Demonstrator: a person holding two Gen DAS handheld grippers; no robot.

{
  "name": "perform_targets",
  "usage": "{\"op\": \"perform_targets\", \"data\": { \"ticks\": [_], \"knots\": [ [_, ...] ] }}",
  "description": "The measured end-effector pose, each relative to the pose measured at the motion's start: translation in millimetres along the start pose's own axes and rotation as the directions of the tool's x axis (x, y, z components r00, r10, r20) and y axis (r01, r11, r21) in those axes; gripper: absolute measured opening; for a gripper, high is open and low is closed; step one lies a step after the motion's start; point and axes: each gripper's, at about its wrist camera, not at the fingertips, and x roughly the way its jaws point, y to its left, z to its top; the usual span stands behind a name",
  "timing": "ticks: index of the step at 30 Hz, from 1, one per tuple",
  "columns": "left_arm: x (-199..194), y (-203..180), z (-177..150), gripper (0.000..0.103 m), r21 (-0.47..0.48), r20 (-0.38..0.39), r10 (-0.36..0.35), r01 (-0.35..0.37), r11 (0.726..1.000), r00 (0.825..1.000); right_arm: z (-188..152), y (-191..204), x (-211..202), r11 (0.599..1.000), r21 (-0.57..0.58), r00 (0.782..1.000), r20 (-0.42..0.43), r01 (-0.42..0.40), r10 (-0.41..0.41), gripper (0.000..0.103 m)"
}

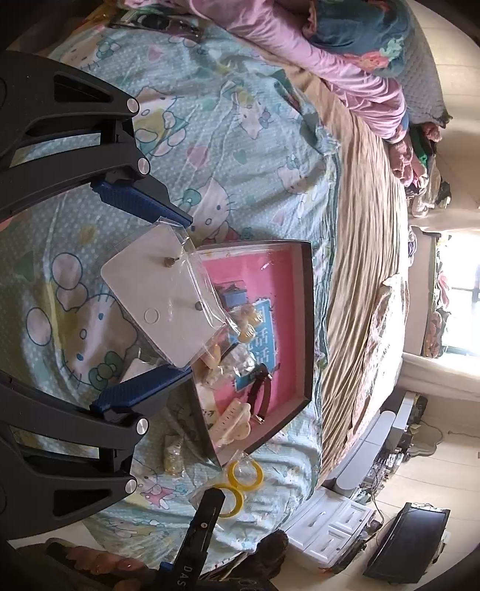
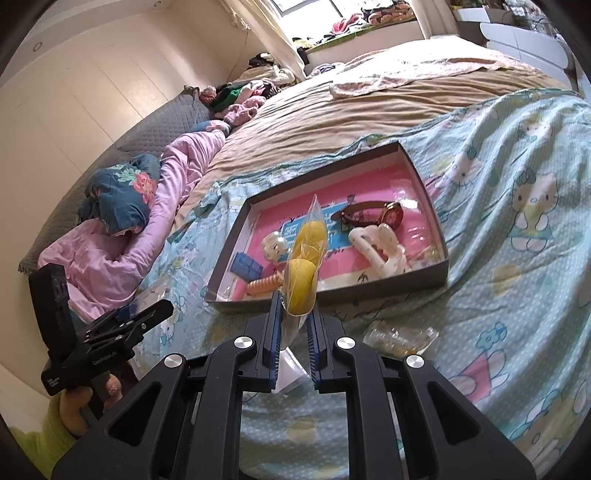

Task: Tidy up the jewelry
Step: 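Carry the earring card and yellow item into the pink box and open both tools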

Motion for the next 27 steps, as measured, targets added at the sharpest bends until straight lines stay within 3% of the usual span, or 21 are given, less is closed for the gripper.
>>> {"op": "perform_targets", "data": {
  "ticks": [27],
  "knots": [
    [39,-33,44,0.067,0.071,-0.005,0.022,-0.022,0.997,1.000,43,-21,-3,0.999,-0.029,0.992,0.122,0.025,-0.021,0.012]
  ]
}}
